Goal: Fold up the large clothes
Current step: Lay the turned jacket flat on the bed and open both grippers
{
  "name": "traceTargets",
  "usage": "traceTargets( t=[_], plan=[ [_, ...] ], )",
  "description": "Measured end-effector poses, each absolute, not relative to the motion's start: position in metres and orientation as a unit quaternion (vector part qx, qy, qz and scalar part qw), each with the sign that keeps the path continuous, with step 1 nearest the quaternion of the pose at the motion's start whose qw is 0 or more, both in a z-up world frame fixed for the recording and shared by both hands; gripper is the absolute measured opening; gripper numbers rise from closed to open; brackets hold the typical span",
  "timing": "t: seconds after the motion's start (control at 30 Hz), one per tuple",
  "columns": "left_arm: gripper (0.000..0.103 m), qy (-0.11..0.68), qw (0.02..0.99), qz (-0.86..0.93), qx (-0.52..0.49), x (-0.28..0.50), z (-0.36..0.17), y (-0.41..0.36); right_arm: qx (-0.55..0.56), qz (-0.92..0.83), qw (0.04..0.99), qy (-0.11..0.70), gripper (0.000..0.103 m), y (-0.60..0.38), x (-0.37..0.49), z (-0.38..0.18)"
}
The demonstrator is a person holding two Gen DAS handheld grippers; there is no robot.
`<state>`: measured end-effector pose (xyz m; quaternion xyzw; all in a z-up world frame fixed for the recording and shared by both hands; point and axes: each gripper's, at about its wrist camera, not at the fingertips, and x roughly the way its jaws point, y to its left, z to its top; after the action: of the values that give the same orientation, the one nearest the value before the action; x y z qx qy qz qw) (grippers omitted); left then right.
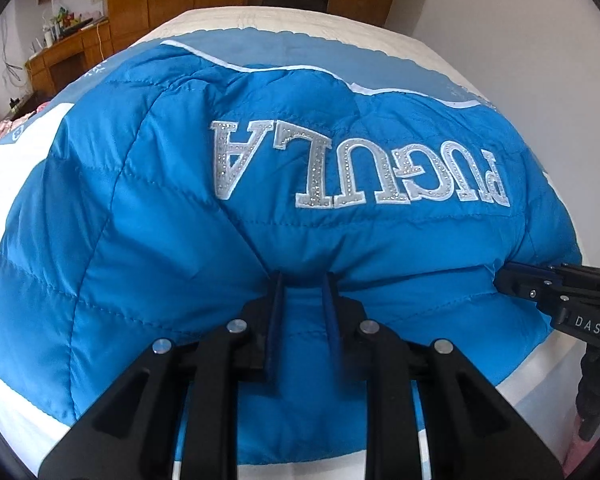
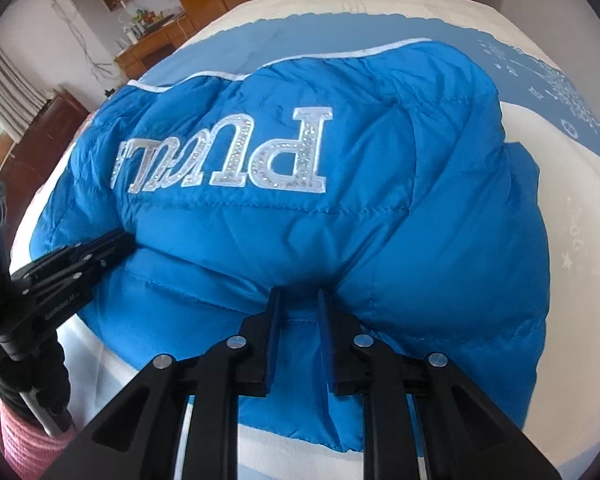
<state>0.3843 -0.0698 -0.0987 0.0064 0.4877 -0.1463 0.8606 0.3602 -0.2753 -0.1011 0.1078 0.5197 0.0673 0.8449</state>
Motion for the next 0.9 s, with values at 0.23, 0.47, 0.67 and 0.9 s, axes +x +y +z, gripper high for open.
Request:
traceTargets(
  t=[0.23, 0.47, 0.67, 0.9],
  plan=[
    [0.02, 0.502, 0.853, -0.144, -0.011, 0.386, -0.089, -0.062, 0.115, 0.084, 0.843, 0.518, 0.019, -0.286, 0.352, -0.092],
    [0.054, 0.442, 0.889, -0.114, -0.036, 0.366, -0.029, 0.0, 0.164, 0.067, 0.873, 0.454, 0.065, -0.363, 0.321, -0.038],
    [0.067, 0.449, 0.89, -0.046, -0.074, 0.387, -0.027, 0.081, 0.267, 0.082, 0.831, 0.482, 0.081, -0.433, 0.338, -0.062],
    [0.079, 0.458, 0.882, -0.066, -0.093, 0.405, -0.049, 0.098, 0.336, 0.124, 0.783, 0.508, 0.083, -0.443, 0.36, -0.11]
  ],
)
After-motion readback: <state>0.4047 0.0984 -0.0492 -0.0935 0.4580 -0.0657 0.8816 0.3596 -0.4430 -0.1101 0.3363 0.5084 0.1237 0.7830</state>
